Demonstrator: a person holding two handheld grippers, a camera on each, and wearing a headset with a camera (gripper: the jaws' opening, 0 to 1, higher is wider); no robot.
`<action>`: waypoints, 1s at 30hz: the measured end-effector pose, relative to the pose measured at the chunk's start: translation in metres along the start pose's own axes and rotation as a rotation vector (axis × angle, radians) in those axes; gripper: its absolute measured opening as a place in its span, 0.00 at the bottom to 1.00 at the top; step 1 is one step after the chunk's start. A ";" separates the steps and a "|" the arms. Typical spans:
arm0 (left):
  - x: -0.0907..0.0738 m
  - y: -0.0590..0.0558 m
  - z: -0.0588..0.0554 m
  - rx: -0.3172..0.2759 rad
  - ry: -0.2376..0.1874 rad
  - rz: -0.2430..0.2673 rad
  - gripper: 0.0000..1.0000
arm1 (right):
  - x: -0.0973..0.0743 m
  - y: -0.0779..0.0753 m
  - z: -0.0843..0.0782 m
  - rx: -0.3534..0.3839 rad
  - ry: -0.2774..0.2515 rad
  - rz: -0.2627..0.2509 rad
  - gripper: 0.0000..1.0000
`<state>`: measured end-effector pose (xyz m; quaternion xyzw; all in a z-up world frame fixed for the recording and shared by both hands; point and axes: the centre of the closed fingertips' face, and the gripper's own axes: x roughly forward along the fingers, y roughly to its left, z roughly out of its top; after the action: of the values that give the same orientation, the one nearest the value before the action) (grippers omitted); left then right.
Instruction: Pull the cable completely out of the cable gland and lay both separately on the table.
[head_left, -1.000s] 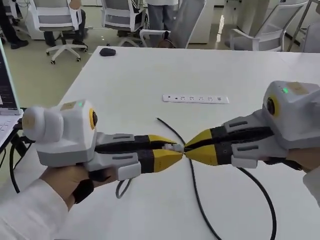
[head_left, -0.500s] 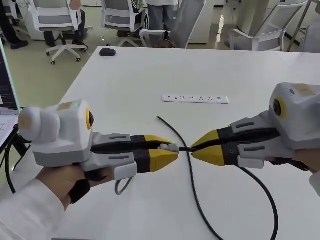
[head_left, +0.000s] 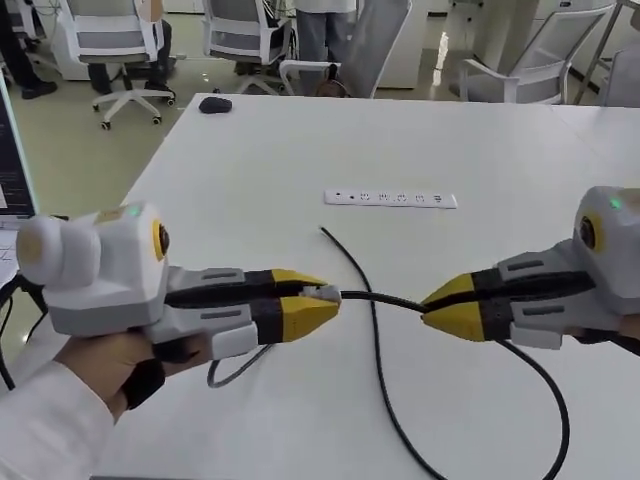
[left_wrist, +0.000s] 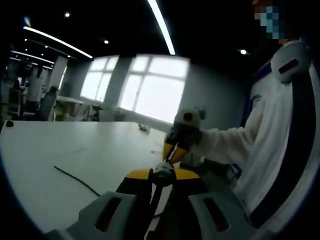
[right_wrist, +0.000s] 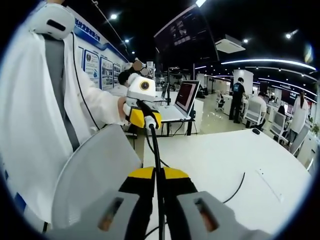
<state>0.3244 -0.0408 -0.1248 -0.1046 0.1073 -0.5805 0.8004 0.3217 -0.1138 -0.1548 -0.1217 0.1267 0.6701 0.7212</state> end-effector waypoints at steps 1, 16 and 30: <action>0.000 0.000 0.000 0.000 0.001 0.001 0.16 | -0.001 0.000 -0.003 0.004 0.006 -0.003 0.03; -0.004 0.006 0.003 -0.021 -0.017 0.015 0.16 | -0.021 -0.011 -0.036 0.079 0.040 -0.063 0.03; -0.001 0.004 0.006 -0.001 -0.015 0.023 0.16 | -0.022 -0.010 -0.027 0.094 0.045 -0.058 0.11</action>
<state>0.3297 -0.0386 -0.1202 -0.1081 0.1027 -0.5706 0.8076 0.3294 -0.1450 -0.1724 -0.1065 0.1706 0.6392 0.7422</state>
